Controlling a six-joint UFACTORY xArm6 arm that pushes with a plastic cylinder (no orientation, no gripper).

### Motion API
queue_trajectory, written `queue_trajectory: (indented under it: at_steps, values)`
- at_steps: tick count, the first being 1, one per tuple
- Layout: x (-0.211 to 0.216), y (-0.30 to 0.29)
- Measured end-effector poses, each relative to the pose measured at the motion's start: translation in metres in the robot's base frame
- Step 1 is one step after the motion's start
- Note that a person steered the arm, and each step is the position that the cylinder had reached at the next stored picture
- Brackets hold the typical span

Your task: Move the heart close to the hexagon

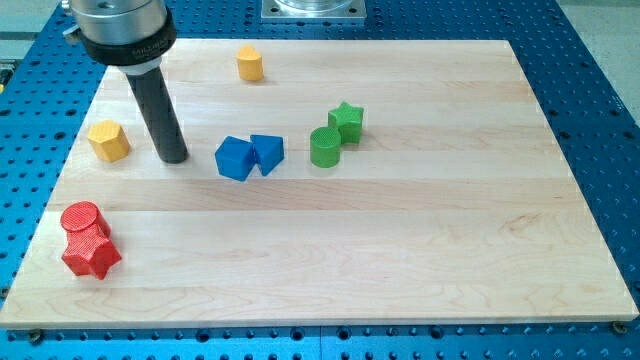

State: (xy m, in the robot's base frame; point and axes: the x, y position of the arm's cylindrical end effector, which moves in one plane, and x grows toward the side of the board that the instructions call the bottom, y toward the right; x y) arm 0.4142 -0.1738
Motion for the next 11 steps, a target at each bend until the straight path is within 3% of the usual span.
queue_trajectory:
  at_steps: [1,4,5,6,7,8,10,11]
  values:
    - [-0.004,0.002]
    - [-0.14,0.13]
    - [-0.177,0.09]
    - [-0.137,0.036]
    - [-0.043,-0.05]
    - [-0.067,-0.026]
    - [-0.082,-0.043]
    - [-0.127,-0.053]
